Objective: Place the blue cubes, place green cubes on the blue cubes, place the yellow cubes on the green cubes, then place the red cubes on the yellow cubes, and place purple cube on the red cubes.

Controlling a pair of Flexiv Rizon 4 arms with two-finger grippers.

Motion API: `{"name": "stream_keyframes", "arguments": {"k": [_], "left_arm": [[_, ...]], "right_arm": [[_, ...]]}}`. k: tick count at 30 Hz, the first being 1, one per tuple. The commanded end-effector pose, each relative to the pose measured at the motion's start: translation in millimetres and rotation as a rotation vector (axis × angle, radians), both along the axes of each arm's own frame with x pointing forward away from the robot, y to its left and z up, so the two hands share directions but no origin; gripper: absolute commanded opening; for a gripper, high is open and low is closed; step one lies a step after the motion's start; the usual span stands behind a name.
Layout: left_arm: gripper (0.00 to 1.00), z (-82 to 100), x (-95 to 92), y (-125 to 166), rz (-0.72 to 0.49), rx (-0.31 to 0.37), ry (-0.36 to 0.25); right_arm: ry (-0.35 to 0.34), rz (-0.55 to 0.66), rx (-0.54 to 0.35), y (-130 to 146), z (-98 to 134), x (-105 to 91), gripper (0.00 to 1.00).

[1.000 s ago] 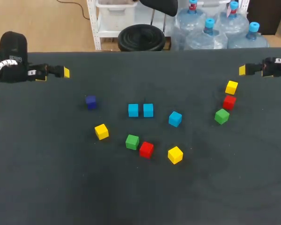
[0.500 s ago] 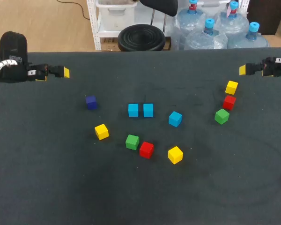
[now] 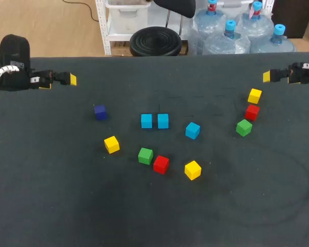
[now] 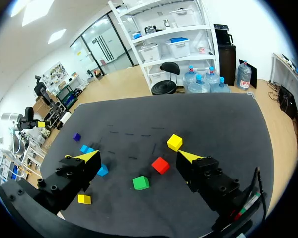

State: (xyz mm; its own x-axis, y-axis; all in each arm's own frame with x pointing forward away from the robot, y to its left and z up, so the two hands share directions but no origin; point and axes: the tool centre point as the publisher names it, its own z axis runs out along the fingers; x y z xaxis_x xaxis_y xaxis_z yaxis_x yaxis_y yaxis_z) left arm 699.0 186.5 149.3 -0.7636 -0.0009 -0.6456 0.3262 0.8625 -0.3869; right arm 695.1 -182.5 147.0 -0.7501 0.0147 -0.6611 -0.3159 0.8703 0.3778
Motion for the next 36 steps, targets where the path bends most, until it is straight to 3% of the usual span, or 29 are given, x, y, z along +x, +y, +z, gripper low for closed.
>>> {"name": "stream_keyframes", "arguments": {"k": [1,6,28,36], "left_arm": [[1.0,1.0,0.2,-0.9,0.003,0.005,0.004],[1.0,1.0,0.2,-0.9,0.003,0.005,0.004],[1.0,1.0,0.2,-0.9,0.003,0.005,0.004],[1.0,1.0,0.2,-0.9,0.003,0.005,0.004]], "right_arm": [[0.0,0.0,-0.001,-0.1,-0.4,0.2,1.0],[0.0,0.0,-0.001,-0.1,-0.4,0.2,1.0],[-0.07,0.309,-0.143,53.7,-18.3,-3.8,1.0],[-0.135,0.465,-0.228,78.3,-35.1,-15.3,1.0]]}}
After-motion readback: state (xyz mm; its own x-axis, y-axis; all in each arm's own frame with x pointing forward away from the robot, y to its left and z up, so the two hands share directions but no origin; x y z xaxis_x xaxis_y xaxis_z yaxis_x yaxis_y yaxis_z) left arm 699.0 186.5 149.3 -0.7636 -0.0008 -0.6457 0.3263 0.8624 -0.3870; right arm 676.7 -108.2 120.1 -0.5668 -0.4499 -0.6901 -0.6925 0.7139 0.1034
